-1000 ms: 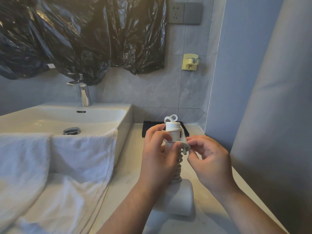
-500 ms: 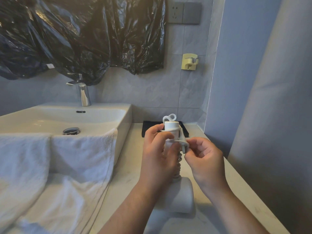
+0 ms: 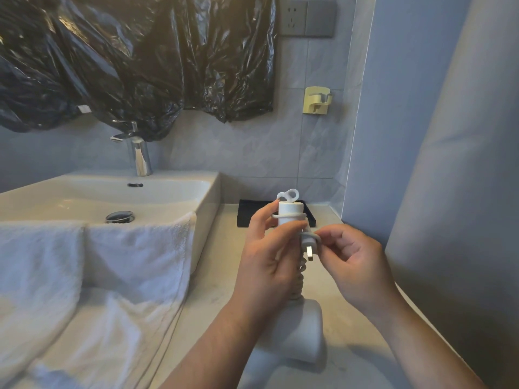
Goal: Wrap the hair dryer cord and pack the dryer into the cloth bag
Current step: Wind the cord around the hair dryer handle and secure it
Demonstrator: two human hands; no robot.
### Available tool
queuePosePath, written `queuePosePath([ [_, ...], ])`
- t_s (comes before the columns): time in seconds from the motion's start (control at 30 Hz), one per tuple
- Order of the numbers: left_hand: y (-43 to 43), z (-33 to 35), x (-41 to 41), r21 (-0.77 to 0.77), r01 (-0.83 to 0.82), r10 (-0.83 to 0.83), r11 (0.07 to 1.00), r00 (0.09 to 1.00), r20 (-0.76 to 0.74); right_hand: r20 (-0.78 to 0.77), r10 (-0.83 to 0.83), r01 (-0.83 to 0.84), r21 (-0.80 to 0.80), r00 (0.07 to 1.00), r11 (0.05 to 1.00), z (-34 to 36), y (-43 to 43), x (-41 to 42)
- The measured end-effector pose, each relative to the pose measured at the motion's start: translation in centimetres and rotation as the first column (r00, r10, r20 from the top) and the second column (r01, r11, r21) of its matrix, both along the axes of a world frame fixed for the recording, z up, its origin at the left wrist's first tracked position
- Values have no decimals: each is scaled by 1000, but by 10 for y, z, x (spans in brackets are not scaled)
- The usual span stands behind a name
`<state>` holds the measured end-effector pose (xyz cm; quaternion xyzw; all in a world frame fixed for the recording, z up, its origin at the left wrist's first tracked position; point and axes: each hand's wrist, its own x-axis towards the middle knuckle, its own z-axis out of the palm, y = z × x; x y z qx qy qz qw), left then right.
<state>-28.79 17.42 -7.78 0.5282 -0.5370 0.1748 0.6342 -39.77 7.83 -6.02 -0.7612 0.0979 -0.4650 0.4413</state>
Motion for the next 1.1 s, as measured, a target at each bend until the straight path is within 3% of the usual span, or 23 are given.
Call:
queuePosePath([
  [0.13, 1, -2, 1, -41, -48, 49, 998, 999, 19, 14, 150, -151, 97, 989, 984, 4, -1, -5],
  [0.2, 4, 0, -4, -43, -10, 9, 999, 999, -41, 50, 184, -190, 158, 982, 969, 7, 3, -5],
  [0.3, 8, 3, -11, -50, 34, -42, 998, 982, -182, 58, 123, -132, 175, 991, 976, 6, 14, -4],
  [0.43, 11, 3, -5, -54, -9, -2, 999, 977, -211, 99, 89, -111, 247, 991, 963, 2, 25, -3],
  [0.57, 9, 5, -3, 18, 191, -174, 982, 927, -332, 93, 53, -81, 328, 994, 941, -2, 33, -3],
  [0.67, 10, 6, -4, 33, 210, -182, 977, 908, -377, 98, 39, -75, 392, 994, 917, -7, 41, -6],
  [0.83, 13, 7, -5, 34, 261, -233, 965, 907, -351, -5, -61, 59, 346, 998, 936, -14, 52, -14],
  [1.1, 21, 8, -13, 99, 252, -211, 963, 928, -308, -66, -67, 80, 230, 996, 970, -20, 57, -28],
])
